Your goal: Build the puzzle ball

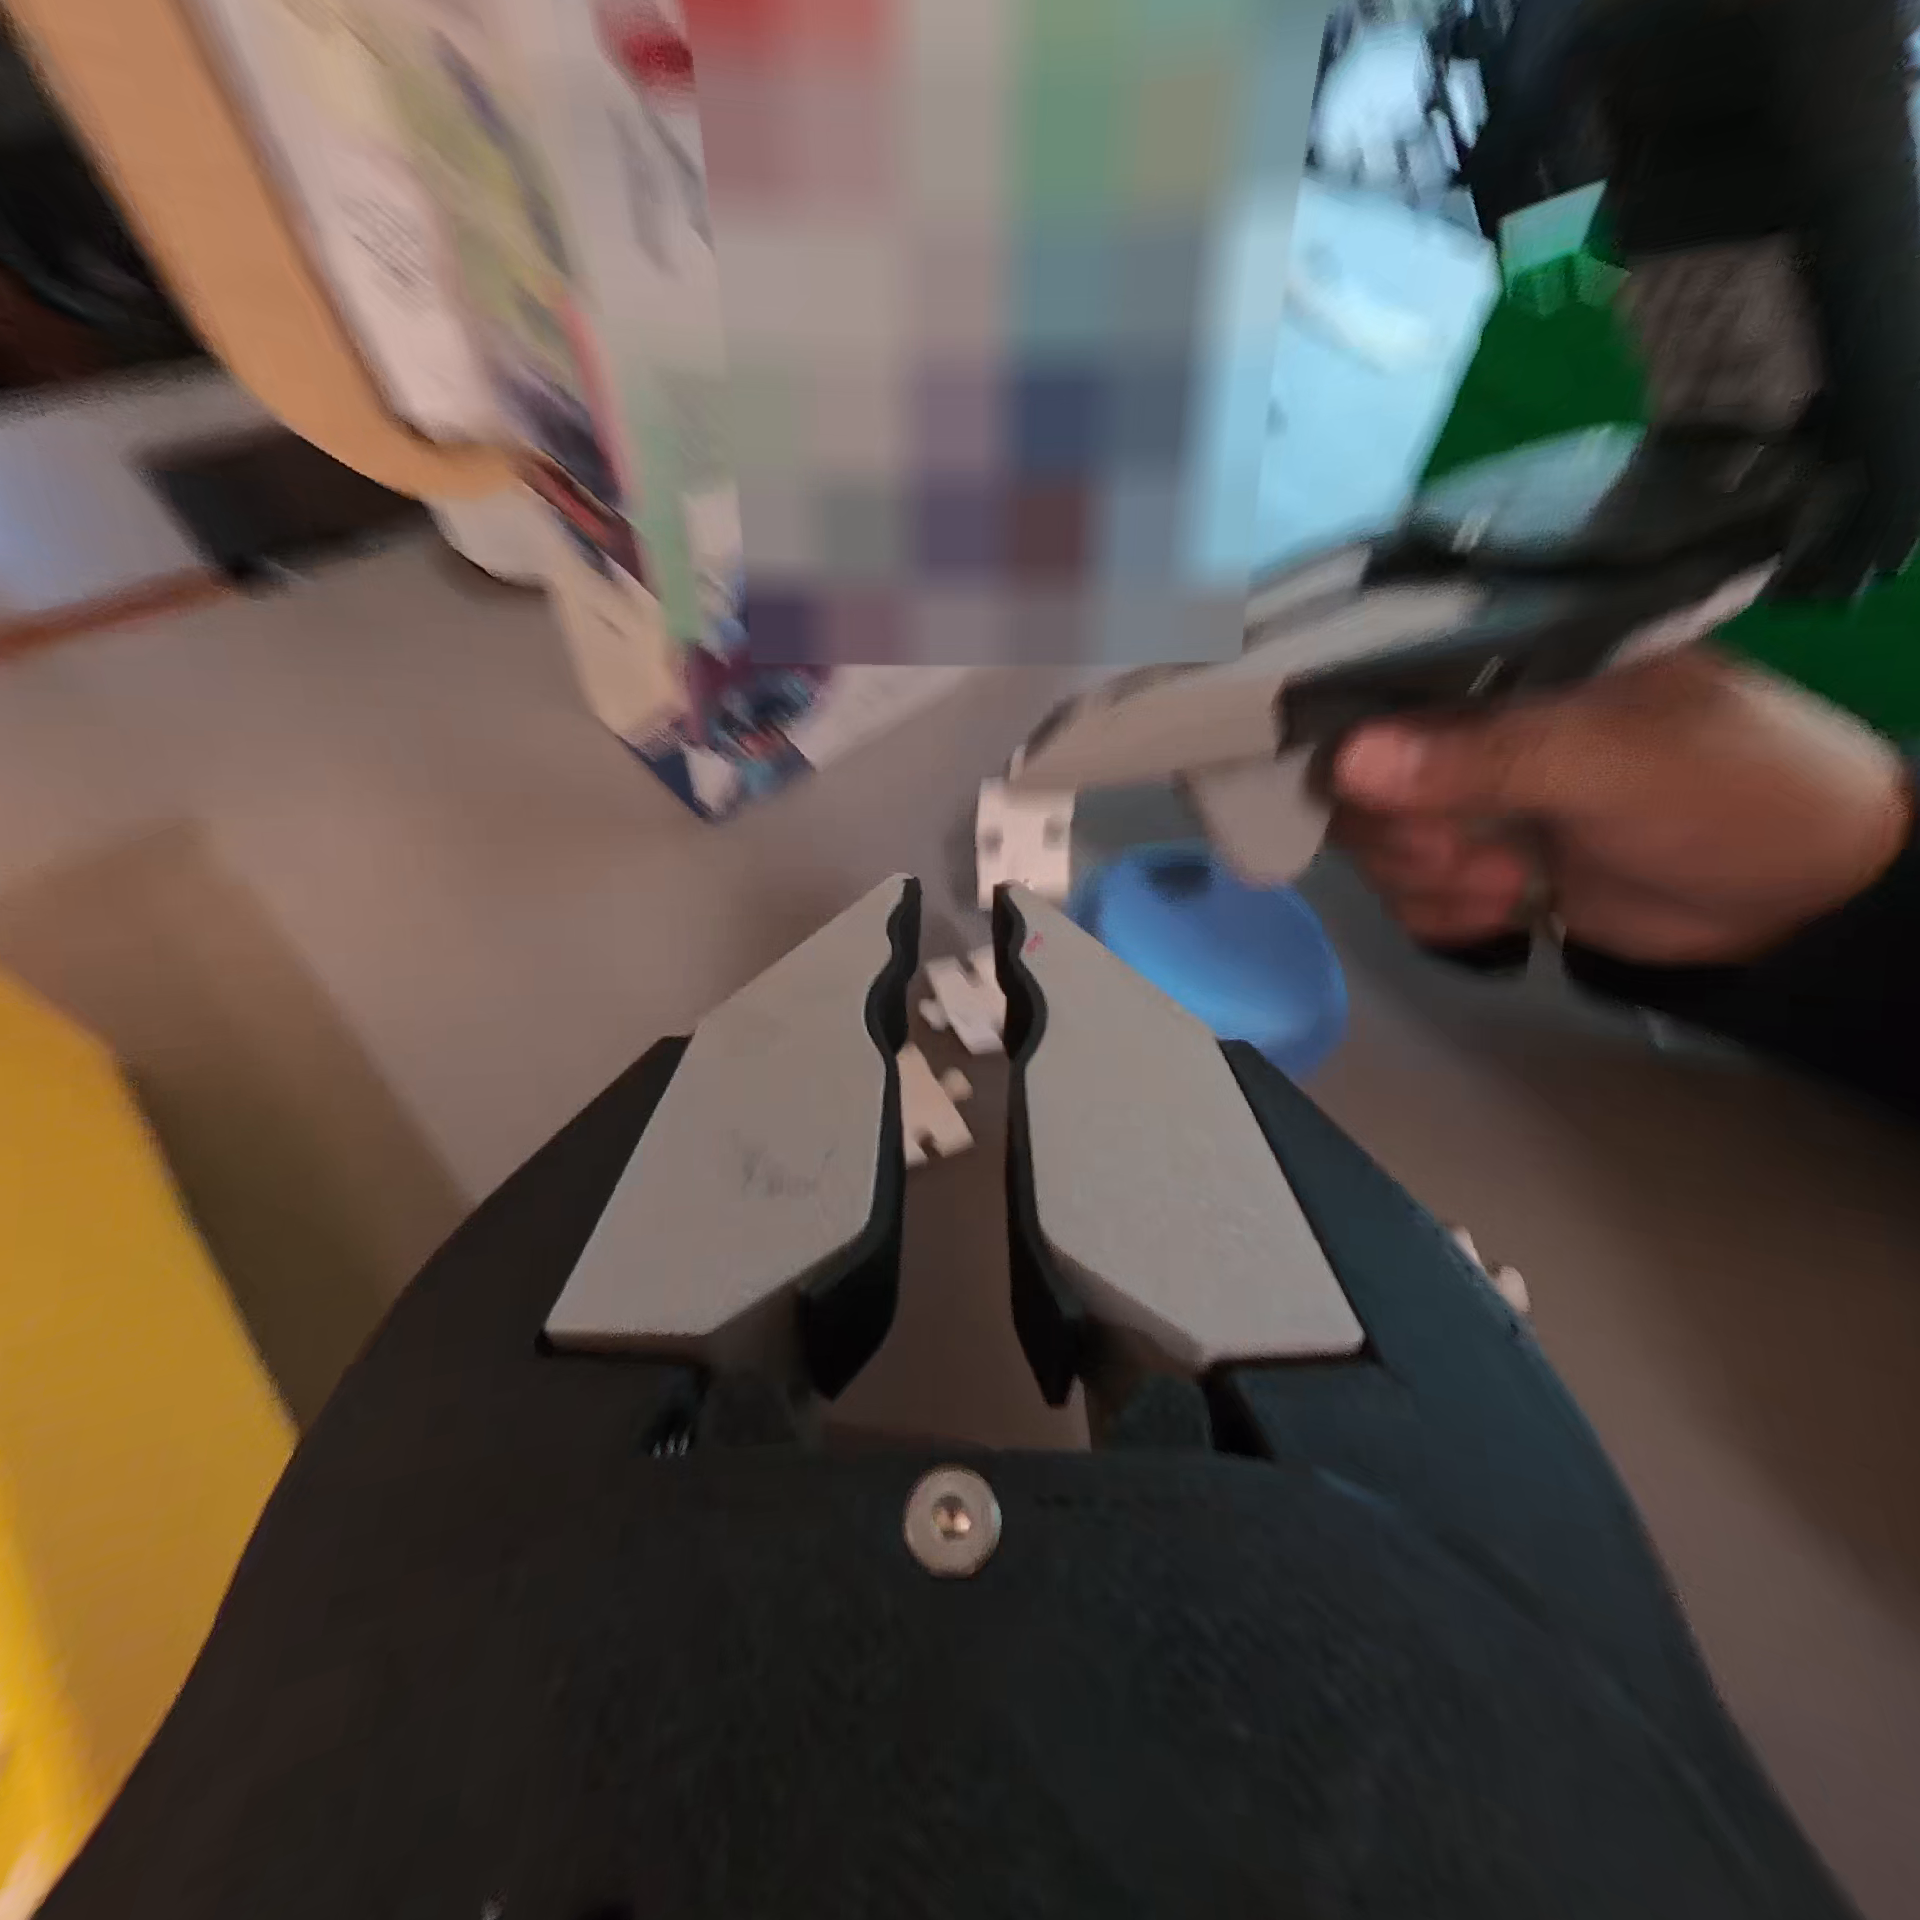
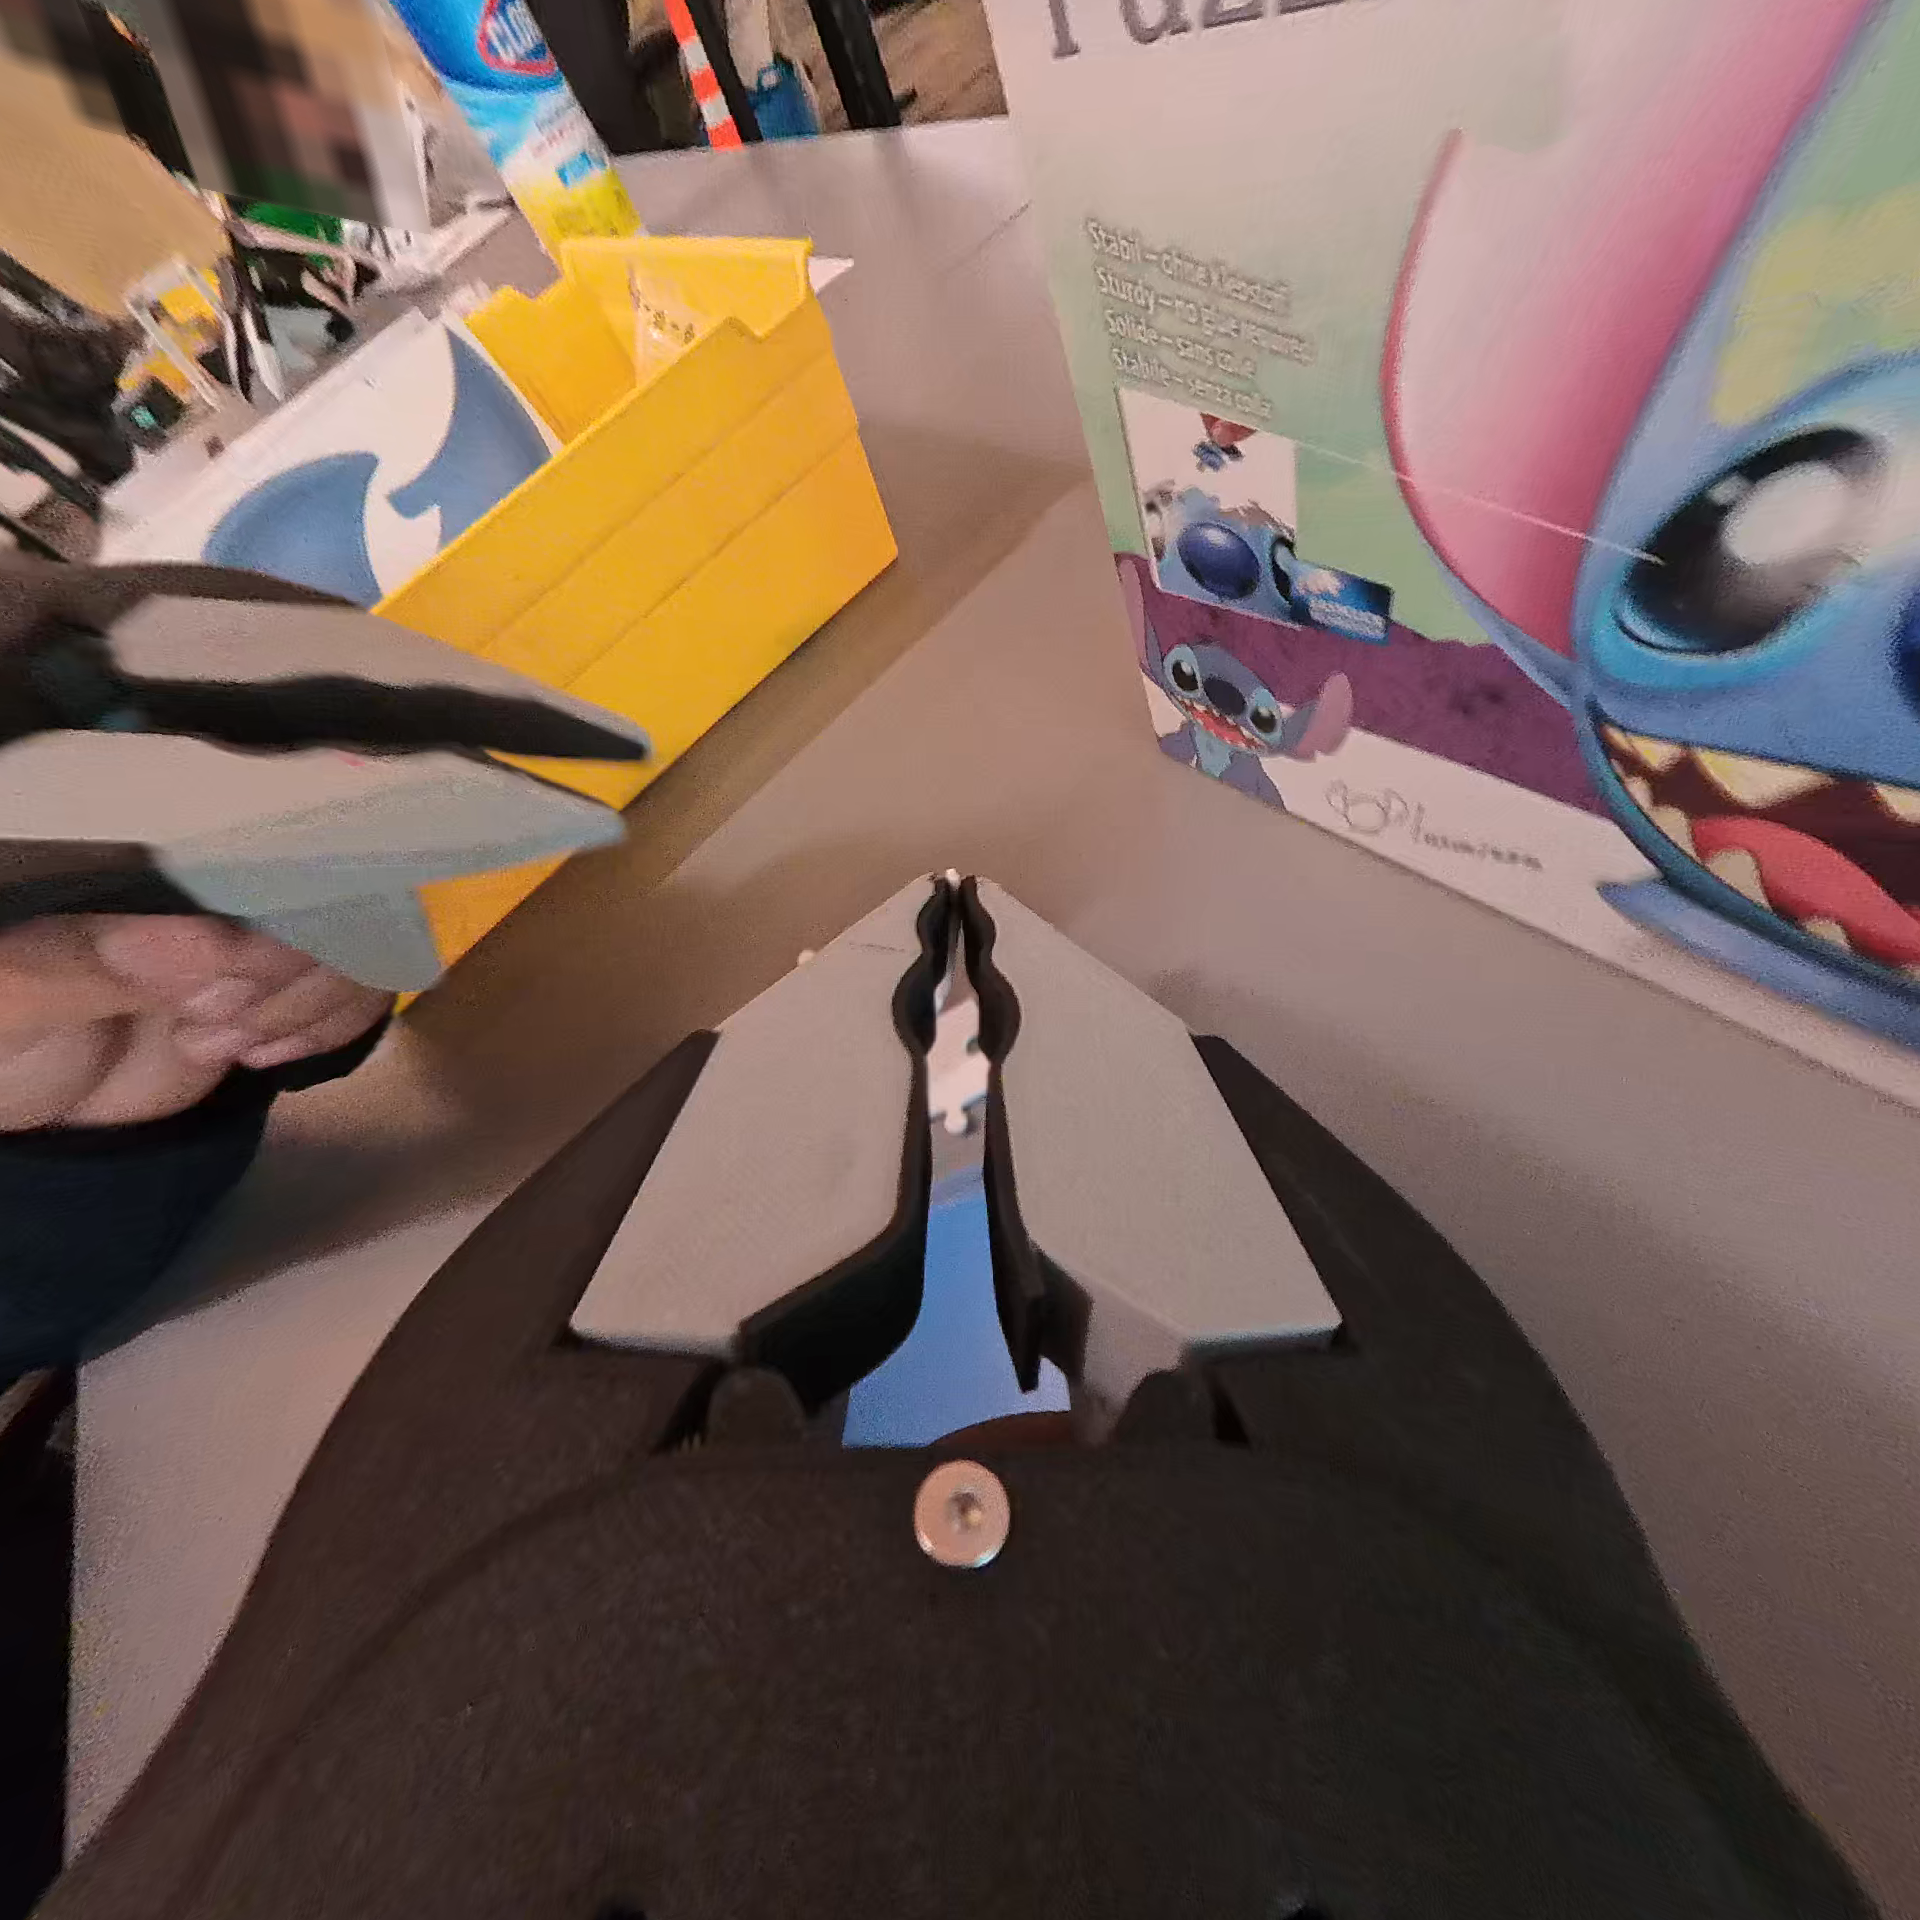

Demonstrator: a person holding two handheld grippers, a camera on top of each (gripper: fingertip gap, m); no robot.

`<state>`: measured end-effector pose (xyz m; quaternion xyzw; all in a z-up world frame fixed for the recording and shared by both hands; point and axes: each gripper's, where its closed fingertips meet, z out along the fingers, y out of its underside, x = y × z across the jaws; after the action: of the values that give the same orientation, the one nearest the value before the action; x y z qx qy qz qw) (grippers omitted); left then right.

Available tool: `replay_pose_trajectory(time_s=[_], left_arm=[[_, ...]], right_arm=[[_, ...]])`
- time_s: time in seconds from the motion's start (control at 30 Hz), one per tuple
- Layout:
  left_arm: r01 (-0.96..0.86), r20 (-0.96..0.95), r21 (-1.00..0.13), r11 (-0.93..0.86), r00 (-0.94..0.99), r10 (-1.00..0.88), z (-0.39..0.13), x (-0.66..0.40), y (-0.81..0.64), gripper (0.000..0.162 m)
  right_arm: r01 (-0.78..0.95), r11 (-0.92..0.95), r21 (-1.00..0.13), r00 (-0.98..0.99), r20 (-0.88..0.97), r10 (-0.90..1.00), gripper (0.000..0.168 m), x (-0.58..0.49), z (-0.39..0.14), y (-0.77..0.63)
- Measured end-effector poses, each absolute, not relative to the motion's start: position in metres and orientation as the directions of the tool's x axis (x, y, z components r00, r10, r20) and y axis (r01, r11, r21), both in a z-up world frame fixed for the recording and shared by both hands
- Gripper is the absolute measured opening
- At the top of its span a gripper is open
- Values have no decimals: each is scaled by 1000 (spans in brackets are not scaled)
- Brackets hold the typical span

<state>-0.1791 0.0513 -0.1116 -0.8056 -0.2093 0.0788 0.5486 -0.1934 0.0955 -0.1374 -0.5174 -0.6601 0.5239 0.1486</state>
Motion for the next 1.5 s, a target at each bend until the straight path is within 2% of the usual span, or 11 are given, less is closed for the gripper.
replay_pose_trajectory(time_s=[0.03, 0.13, 0.33, 0.5, 0.77, 0.9, 1.03, 1.1, 1.17, 1.3, 1.5], left_arm=[[233, 103, -942, -242, 886, 451, -98, -184, 47, 13], [196, 120, -974, -113, 871, 477, -72, -189, 37, 13], [207, 150, -976, -73, 873, 464, -62, -183, 38, 14], [187, 235, -971, 146, 843, 484, -23, -188, 14, 11], [230, 319, -936, 267, 876, 363, 7, -170, 4, 14], [316, 373, -898, 306, 916, 148, 48, -131, -17, 21], [145, 171, -983, 114, 945, 277, 75, -141, -74, 33], [74, 53, -997, -36, 913, 405, 63, -167, -107, 54], [68, -46, -972, -226, 886, 462, 32, -192, -134, 54], [195, -95, -747, -635, 915, 393, -67, -215, -172, 56], [201, -35, -478, -855, 968, 247, -165, -214, -168, 52]], right_arm=[[533, -70, -843, -423, -337, 841, 0, -200, -138, 91], [551, -40, -834, -433, -327, 840, 0, -216, -142, 73], [598, 60, -799, -474, -293, 830, 0, -244, -159, 31], [678, 207, -705, -494, -229, 838, 17, -248, -182, 20], [530, 177, -830, -489, -128, 863, 25, -222, -137, 44], [452, 224, -863, -526, -55, 849, 24, -196, -131, 47], [401, 259, -879, -543, -1, 840, 17, -175, -140, 53], [402, 247, -882, -553, -19, 833, 16, -169, -146, 52], [421, 249, -872, -562, -35, 826, 18, -164, -152, 52], [411, 242, -879, -562, -35, 826, 19, -162, -152, 54], [395, 226, -890, -545, -29, 838, 18, -168, -151, 59]])
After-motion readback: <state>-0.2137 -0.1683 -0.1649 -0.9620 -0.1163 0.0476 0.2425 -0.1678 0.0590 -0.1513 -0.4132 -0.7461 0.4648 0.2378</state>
